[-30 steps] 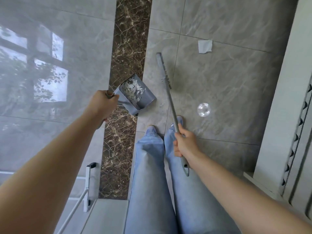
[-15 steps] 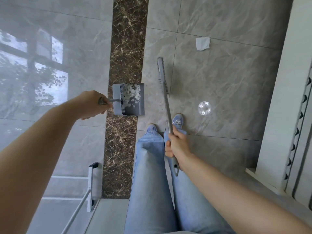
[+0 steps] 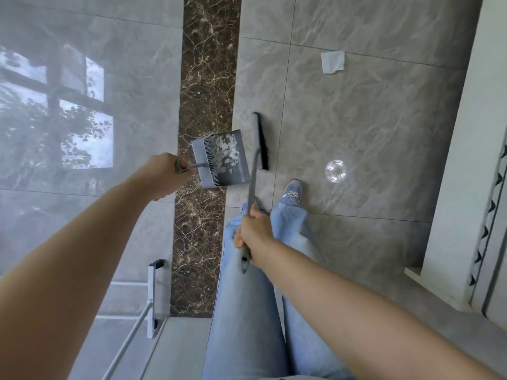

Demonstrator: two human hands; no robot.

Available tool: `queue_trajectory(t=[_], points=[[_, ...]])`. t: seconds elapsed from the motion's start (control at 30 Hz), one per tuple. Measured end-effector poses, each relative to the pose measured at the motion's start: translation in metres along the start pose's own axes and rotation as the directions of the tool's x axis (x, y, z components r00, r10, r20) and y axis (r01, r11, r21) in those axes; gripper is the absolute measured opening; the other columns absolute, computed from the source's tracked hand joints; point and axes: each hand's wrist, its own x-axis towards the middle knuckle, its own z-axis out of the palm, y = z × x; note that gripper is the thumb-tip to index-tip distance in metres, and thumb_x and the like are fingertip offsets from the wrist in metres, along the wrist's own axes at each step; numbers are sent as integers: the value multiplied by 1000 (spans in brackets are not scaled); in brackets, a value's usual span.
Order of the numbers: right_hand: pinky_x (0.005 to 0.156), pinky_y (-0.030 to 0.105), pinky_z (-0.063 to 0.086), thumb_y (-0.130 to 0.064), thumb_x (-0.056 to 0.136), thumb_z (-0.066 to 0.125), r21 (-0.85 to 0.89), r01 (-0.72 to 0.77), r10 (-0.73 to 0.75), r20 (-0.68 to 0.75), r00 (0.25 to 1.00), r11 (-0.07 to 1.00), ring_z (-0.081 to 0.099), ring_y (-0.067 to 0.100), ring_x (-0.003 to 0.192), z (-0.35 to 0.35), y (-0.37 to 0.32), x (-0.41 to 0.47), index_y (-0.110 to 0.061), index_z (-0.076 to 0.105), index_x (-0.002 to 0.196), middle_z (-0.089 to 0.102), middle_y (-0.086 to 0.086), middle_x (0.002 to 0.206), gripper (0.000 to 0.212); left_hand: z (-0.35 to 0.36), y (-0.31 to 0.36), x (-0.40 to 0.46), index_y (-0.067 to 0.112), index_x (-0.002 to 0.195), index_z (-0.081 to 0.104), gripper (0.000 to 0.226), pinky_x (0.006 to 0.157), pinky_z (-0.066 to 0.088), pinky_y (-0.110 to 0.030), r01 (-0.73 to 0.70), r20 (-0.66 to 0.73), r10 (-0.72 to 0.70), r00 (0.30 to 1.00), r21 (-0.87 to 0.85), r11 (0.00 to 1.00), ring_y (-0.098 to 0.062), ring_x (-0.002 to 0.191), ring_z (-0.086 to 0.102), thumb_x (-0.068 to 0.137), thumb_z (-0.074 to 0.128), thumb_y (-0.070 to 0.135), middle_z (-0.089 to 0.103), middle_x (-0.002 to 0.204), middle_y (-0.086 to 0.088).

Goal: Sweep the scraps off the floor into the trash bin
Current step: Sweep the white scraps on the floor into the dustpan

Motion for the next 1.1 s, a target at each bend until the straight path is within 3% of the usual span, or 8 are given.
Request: queue_trajectory(t=[0.13, 0.23, 0.37, 0.43, 0.53, 0.8, 0.97, 1.1], points=[[34, 15, 26, -15, 103, 36, 88, -16, 7, 109, 994, 996, 30, 5, 31, -5, 16, -32, -39, 39, 115, 36, -2, 51, 27, 1, -4, -9, 18, 68, 56, 34, 37, 38, -23, -12, -15, 12, 1000, -9, 1000, -21, 38, 46, 98, 54, 33, 53, 55, -8], [33, 16, 26, -11, 104, 35, 68, 74, -81, 110, 991, 995, 30, 6, 35, -23, 4, -49, -35, 46, 127, 33, 2, 59, 35, 4, -13, -21, 23, 67, 53, 32, 35, 37, -22, -7, -39, 5, 999, -62, 998, -19, 40, 47, 98, 54, 33, 53, 56, -7], [37, 24, 30, -5, 99, 33, -169, 109, -113, -13, 994, 980, 32, 13, 38, -42, -28, -23, -26, 27, 153, 40, 2, 42, 58, 19, -22, -28, 9, 82, 60, 30, 42, 37, -25, 11, -52, -15, 999, -88, 996, -18, 47, 47, 100, 52, 31, 50, 58, -5], [37, 26, 32, 0, 95, 31, -303, 91, -104, -24, 994, 949, 35, 15, 35, -42, -44, -5, -22, 24, 154, 43, 6, 44, 63, 29, -27, -27, 3, 89, 64, 31, 44, 36, -26, 26, -59, -34, 998, -121, 992, -18, 48, 47, 100, 52, 30, 50, 59, -5], [32, 17, 27, 3, 96, 28, -324, 35, -47, -29, 998, 946, 31, 12, 31, -33, -61, 10, -23, 27, 152, 40, 6, 57, 62, 39, -33, -27, 4, 94, 67, 29, 43, 35, -25, 31, -68, -42, 997, -158, 987, -17, 47, 46, 99, 53, 29, 51, 57, -5], [36, 20, 35, 1, 89, 43, -466, 81, -116, -49, 992, 881, 45, 18, 52, -17, -61, 11, -15, 37, 144, 53, 12, 77, 58, 41, -40, -19, -4, 95, 67, 36, 50, 47, -35, 17, -114, -38, 993, -180, 983, -25, 51, 51, 97, 53, 29, 67, 75, -24], [47, 29, 39, -2, 91, 44, -646, 90, -143, -30, 989, 758, 41, 17, 43, -18, -56, 7, -34, 8, 154, 52, 10, 66, 79, 45, -44, -15, -6, 88, 65, 37, 51, 44, -35, 29, -133, -55, 990, -192, 981, -25, 52, 48, 95, 53, 29, 67, 77, -27], [36, 26, 35, -2, 98, 33, -635, 40, -75, -29, 997, 772, 38, 18, 42, -24, -54, 24, -29, 20, 154, 52, 12, 68, 63, 46, -44, -15, -6, 82, 62, 37, 50, 37, -32, 20, -140, -49, 989, -198, 980, -25, 53, 46, 94, 54, 28, 58, 63, -19]])
